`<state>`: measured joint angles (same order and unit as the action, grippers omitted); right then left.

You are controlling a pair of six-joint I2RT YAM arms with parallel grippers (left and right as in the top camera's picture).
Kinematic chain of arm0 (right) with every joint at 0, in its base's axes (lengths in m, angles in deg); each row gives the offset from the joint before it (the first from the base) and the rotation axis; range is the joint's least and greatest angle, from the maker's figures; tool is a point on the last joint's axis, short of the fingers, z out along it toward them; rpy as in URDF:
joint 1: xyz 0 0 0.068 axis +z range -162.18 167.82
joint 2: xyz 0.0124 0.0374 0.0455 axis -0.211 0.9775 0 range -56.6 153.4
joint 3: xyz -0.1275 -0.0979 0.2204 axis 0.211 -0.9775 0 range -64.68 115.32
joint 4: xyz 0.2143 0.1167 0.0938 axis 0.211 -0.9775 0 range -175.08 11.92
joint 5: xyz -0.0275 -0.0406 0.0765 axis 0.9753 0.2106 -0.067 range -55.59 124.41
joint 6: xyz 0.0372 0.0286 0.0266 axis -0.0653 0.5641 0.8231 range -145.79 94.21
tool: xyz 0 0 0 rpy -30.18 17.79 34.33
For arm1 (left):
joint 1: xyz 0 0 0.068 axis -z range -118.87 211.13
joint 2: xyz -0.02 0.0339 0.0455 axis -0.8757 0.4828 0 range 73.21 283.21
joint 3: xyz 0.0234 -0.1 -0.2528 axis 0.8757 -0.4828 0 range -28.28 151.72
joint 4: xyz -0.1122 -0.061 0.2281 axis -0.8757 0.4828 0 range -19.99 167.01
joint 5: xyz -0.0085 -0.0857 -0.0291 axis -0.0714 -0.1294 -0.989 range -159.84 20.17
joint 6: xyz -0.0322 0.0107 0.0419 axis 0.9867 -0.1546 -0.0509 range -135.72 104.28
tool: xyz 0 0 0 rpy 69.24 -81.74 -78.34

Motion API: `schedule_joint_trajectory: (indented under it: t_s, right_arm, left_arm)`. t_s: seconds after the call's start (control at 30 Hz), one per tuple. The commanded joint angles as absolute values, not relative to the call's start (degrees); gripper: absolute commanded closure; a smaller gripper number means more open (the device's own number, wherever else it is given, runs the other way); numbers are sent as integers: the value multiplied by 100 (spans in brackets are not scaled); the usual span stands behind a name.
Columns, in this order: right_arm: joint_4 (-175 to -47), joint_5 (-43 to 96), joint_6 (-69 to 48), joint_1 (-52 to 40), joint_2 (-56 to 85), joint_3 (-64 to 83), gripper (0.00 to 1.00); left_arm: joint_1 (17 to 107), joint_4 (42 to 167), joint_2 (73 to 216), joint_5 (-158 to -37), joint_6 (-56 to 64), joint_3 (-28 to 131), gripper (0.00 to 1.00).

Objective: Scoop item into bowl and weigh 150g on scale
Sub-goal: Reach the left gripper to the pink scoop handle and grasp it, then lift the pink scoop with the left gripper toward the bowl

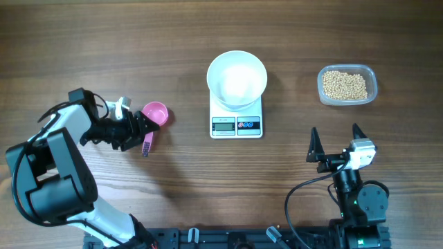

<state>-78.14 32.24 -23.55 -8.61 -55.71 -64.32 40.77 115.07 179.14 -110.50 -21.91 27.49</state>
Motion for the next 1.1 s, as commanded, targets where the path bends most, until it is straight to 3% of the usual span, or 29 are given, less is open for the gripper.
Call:
schedule_joint_trajectory:
  t_s: [0.0,0.07,0.53,0.67,0.8,1.07]
  right_arm:
    - [-7805,3134,-2414,-839,-5633,-6438,0]
    - [-7805,3132,-2414,-839,-5633,-6438,0]
    - [-7805,3134,-2416,-839,-5633,-6438,0]
    - [-7805,3132,-2414,-839,-5633,-6438,0]
    - [-7805,3134,-2414,-839,-5633,-6438,0]
    - [-7805,3134,-2416,-839,-5633,-6438,0]
  left_arm:
    - [4090,11365,18059,-11153,-2327,2701,29]
    - [4110,11345,18059,-11234,-2327,2701,36]
    - [4278,11480,18061,-11220,-2458,2701,41]
    - [4276,11434,18061,-11220,-2456,2701,51]
    - [4276,11432,18061,-11220,-2456,2701,51]
    - [4276,11432,18061,-11223,-2456,2701,76]
